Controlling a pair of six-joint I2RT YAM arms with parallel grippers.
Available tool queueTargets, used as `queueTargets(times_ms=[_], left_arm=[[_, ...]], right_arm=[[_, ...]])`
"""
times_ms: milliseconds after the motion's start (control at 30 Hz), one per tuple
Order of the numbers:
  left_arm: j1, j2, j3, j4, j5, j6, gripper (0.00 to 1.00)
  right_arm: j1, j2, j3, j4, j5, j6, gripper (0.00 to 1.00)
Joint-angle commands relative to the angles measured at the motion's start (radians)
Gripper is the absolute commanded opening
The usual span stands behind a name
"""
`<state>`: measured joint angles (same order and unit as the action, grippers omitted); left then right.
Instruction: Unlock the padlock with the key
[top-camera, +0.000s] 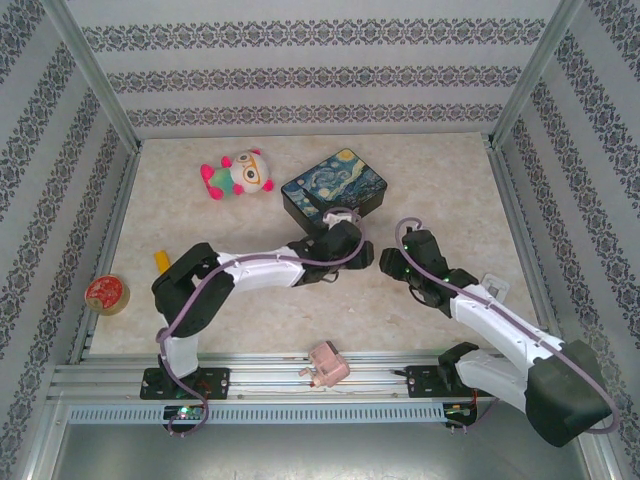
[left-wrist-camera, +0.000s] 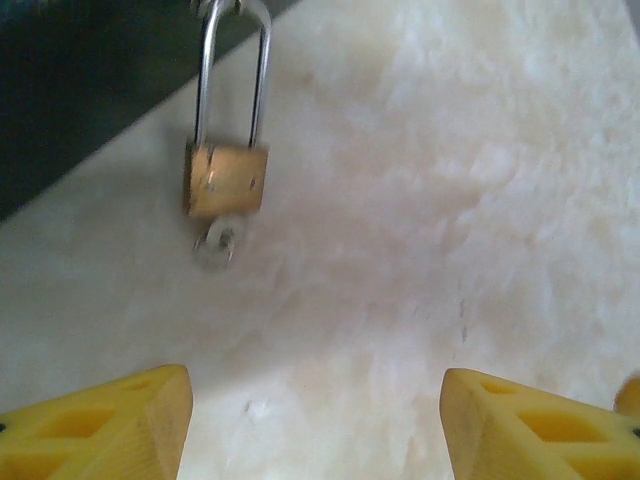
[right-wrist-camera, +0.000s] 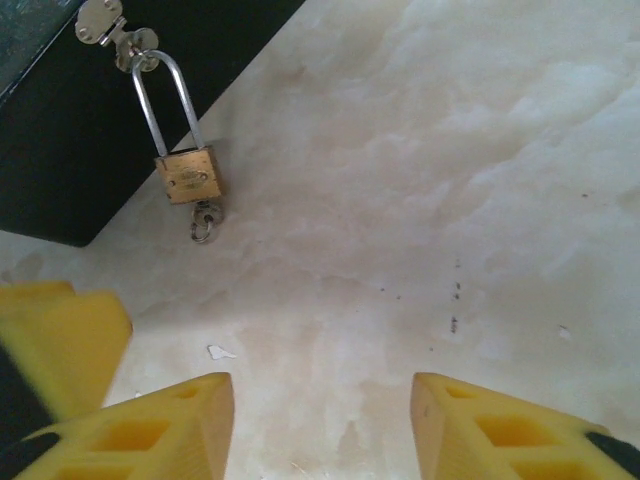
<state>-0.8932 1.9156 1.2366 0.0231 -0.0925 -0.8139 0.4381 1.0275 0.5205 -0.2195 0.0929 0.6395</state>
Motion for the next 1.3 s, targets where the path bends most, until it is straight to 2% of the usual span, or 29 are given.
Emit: queueTargets(times_ms=[0, 200, 433, 867, 1067, 1267], left_arm=[[0.05, 0.077, 0.055, -0.046, -0.027, 0.028, 0.66], [0.092, 0.152, 0.128, -0.077, 0.001, 0.047, 0.68], [0.116, 0.214, 0.16, -0.011, 0.04, 0.061, 0.67], [0.144, 0.304, 0.197, 0.149, 0.06, 0.06, 0.56], [0.149, 0.331, 0.215, 0.187, 0.052, 0.05, 0.46], [0.152, 0.341, 0.205, 0.208, 0.061, 0.037, 0.26]], right_arm=[[-0.013, -0.049, 0.006, -0.071, 0.048, -0.014, 0.55], [-0.027, -0.129, -0.008, -0.109, 0.073, -0.008, 0.59], [-0.036, -0.149, -0.009, -0.112, 0.067, -0.01, 0.6], [-0.035, -0.121, -0.014, -0.069, 0.043, -0.009, 0.59], [-0.035, -0.13, -0.025, -0.062, 0.044, -0.011, 0.59], [-0.035, -0.145, -0.038, -0.047, 0.037, -0.02, 0.59]])
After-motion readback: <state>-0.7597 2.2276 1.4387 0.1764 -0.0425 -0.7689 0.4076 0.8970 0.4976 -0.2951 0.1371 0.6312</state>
